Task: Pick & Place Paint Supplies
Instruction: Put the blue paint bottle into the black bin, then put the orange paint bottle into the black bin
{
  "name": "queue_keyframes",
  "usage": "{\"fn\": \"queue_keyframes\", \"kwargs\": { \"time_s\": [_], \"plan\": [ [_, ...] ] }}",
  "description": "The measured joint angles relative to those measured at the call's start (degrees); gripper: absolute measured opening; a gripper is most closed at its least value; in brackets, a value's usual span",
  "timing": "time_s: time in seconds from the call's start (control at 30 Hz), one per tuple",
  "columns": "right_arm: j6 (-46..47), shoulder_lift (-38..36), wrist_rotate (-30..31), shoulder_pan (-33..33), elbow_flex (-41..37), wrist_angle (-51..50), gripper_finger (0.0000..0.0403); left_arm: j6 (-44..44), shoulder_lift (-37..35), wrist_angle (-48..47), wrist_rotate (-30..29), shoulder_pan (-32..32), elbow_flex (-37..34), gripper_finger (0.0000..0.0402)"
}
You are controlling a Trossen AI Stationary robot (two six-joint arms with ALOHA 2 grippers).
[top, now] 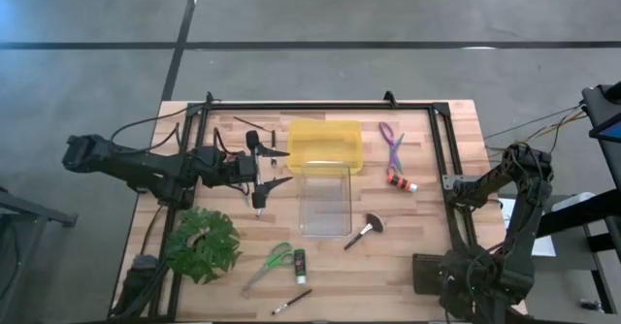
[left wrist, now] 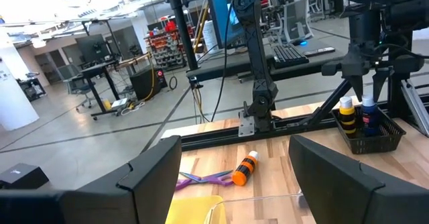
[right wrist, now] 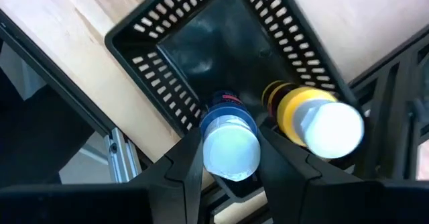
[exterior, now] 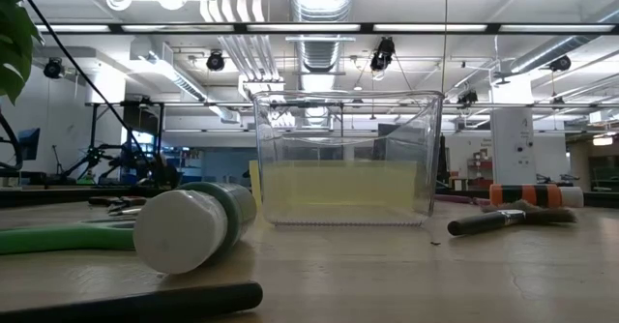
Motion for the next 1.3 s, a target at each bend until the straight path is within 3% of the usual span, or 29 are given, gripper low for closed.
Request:
{"fn": "queue_keyframes", "kwargs": {
  "time_s": [0.57,0.9,1.3],
  "plan": [
    [-1.4,0.0,-0.9,0.0,-2.0,2.2,0.0111,0.1,0.0,-0.1,0.0,0.0,0.0,0.0286],
    [-1.7,0.0,-0.9,0.0,-1.6,1.9,0.0233,0.1,0.0,-0.1,0.0,0.0,0.0,0.0286],
    [-0.7,0.0,-0.3,0.0,-1.5,1.9,0.0252,0.0,0.0,-0.7,0.0,0.0,0.0,0.0286]
  ]
}}
